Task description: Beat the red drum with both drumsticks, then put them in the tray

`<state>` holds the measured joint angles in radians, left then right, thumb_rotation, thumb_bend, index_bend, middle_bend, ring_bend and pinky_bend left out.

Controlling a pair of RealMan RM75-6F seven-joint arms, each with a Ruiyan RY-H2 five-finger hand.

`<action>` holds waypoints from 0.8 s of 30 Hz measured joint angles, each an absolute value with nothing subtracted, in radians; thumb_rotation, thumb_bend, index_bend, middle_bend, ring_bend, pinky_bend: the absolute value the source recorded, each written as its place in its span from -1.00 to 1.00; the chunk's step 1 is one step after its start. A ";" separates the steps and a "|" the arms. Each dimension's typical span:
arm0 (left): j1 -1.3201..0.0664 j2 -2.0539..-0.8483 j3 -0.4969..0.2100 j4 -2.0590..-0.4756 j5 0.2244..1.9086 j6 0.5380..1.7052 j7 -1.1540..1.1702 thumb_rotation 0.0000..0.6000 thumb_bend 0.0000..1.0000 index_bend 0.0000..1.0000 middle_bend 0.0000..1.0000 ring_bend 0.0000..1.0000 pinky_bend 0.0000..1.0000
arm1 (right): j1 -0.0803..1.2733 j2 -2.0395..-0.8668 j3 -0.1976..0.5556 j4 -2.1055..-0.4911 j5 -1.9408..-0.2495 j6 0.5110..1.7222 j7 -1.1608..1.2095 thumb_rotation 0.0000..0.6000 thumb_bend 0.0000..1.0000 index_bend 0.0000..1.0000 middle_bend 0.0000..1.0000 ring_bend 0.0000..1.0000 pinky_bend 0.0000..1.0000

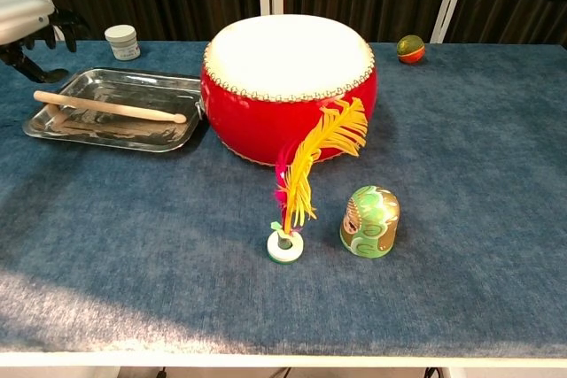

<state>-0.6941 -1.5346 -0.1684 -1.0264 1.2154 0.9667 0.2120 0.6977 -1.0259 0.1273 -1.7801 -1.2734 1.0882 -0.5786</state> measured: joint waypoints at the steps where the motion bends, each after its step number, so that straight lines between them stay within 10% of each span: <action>1: -0.686 -1.518 -0.169 -1.058 1.221 0.988 0.213 1.00 -0.30 -0.54 -0.37 -0.29 -0.13 | 0.706 -1.025 0.131 -1.788 -1.263 1.077 -0.594 1.00 0.56 0.63 0.39 -0.23 -0.27; 24: -0.672 -1.238 -0.234 -1.760 1.380 1.144 0.133 1.00 -0.31 -0.42 -0.34 -0.28 -0.12 | 1.091 -1.182 0.227 -1.891 -0.727 0.996 -1.082 1.00 0.56 0.63 0.40 -0.24 -0.28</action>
<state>-0.6722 -1.2377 -0.2339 -1.7600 1.3798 1.1443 0.1331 1.0906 -1.1818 0.2269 -1.8914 -0.7272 0.9964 -1.0821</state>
